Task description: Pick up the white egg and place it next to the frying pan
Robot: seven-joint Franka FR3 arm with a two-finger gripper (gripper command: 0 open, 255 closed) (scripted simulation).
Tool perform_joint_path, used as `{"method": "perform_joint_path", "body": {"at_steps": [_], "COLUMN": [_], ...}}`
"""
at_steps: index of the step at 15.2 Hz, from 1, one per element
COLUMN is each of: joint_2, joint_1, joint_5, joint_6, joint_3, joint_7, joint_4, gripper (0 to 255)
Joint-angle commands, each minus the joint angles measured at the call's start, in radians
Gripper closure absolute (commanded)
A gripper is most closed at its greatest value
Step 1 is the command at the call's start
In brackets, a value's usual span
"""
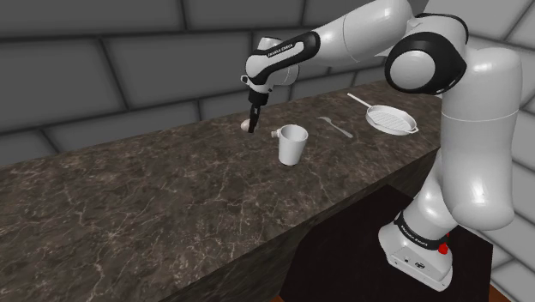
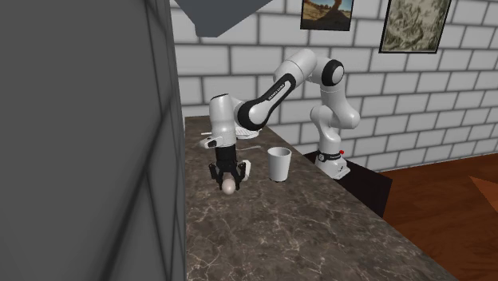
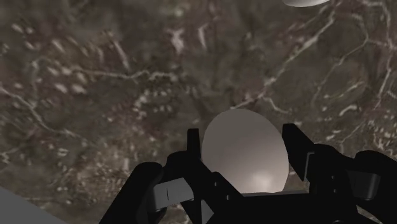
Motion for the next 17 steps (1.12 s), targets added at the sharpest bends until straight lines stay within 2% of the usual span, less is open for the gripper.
{"method": "perform_joint_path", "body": {"at_steps": [1,17], "joint_2": [-0.007,-0.092], "joint_1": [0.001,0.010], "joint_5": [-0.004,-0.062], "joint_6": [-0.009,-0.175], "joint_3": [-0.002,-0.027], "joint_7": [0.004,0.069], "joint_4": [0.003,0.096], "gripper": [255,255]}}
